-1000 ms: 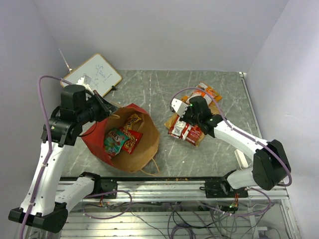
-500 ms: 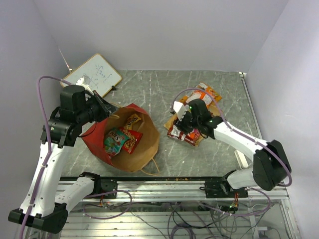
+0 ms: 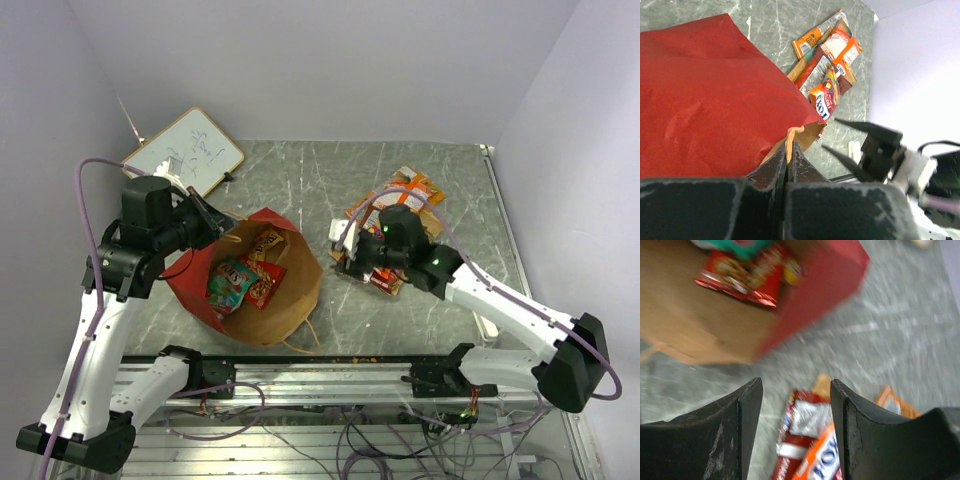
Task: Take the snacks out of the paper bag
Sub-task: Place the snack at the center of the board, then take out the snack from the paper bag.
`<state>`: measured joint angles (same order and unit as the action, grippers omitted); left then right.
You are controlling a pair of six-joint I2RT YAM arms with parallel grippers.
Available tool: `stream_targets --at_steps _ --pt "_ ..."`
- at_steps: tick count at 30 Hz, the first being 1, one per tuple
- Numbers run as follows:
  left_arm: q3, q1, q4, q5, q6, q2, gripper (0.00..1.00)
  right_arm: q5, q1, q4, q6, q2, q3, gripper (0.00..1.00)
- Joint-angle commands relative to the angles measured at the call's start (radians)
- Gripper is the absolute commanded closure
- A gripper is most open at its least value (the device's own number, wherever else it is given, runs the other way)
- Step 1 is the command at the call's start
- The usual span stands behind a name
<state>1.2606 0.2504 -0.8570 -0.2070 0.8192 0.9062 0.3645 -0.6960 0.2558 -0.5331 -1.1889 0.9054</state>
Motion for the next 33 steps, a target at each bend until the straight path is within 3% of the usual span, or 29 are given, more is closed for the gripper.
stream_targets --at_steps 1,8,13,22,33 --pt "-0.017 0.004 0.037 -0.023 0.016 -0.015 0.93 0.068 -0.183 -0.076 -0.083 0.03 0.004 0.43" --pt "0.002 0.004 -0.002 -0.013 0.004 -0.021 0.93 -0.002 -0.441 -0.25 -0.082 -0.08 0.018 0.42" --pt "-0.012 0.004 0.007 -0.022 0.014 -0.033 0.93 -0.096 -0.533 -0.336 -0.156 -0.241 0.07 0.42" --pt "0.005 0.004 -0.039 -0.027 0.004 -0.043 0.93 -0.236 -0.54 -0.354 -0.478 -0.46 0.157 0.4" --pt "0.012 0.004 -0.063 -0.062 -0.001 -0.05 0.93 -0.276 -0.517 -0.375 -0.601 -0.68 0.287 0.4"
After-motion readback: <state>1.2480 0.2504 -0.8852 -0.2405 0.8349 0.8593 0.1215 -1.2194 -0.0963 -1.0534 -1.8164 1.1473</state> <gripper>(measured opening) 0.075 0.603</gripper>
